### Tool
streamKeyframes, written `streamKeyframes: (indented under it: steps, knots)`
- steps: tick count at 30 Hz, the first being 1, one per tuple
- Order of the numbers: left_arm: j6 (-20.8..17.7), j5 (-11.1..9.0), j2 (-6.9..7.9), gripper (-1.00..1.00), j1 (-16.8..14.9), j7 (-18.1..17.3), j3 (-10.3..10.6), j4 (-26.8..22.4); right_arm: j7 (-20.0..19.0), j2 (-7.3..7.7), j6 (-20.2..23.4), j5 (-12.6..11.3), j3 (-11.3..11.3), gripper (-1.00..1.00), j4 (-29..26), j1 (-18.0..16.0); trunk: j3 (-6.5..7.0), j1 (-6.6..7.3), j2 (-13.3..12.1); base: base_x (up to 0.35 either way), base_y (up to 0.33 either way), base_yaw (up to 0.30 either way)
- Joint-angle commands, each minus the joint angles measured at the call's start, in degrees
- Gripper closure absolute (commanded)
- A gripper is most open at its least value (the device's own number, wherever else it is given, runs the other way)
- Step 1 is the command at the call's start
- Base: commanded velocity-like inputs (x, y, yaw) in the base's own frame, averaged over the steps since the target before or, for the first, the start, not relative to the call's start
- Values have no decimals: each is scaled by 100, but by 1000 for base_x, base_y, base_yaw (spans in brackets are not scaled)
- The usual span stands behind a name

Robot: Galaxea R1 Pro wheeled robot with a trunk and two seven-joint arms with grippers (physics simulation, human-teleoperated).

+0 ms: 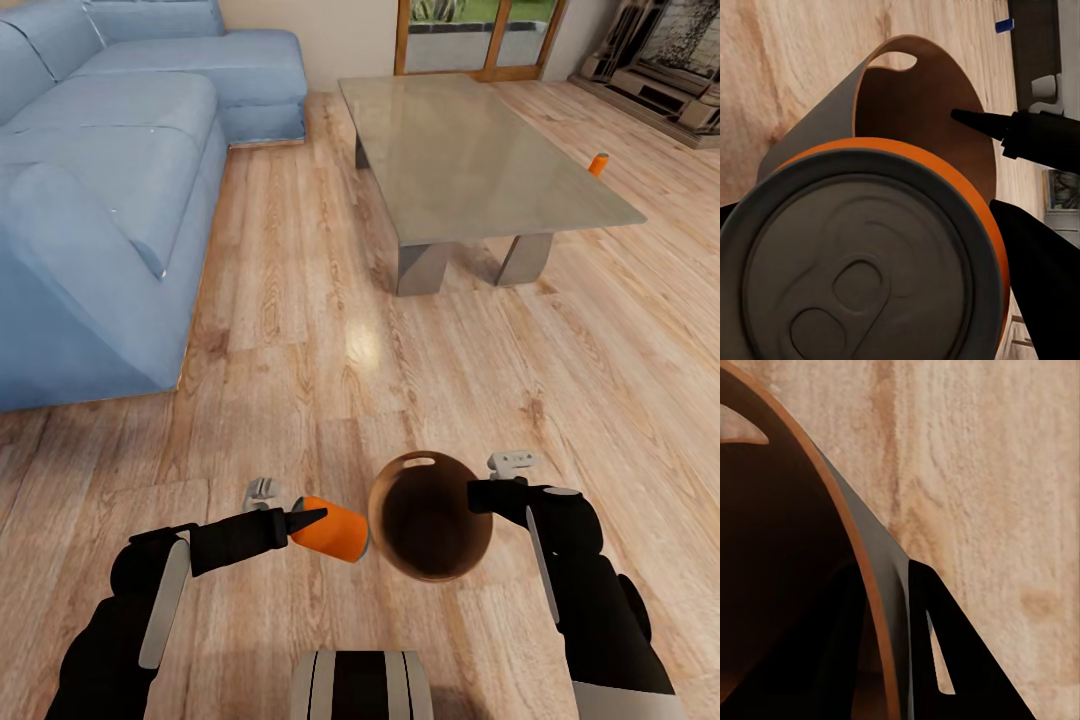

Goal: Put the three can of soda from the living room inside the tash can in the kitchen.

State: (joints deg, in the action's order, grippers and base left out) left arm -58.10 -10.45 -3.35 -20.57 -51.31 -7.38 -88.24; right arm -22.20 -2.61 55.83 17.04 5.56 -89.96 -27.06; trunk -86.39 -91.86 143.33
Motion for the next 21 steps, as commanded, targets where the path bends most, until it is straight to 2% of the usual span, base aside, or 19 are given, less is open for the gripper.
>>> streamKeyframes:
  steps: [1,7,21]
  knots:
    - [0,0,0,100,0,3,0,2,-2,1,15,-95,-2,100,-3,-1,0,0,0,0,0,0]
    - [12,0,6,100,0,7,0,7,-3,6,30,-88,35,100,-11,-1,13,0,0,0,0,0]
    - [52,0,9,100,0,1,0,3,2,16,191,-86,59,100,-12,-1,140,0,0,0,0,0]
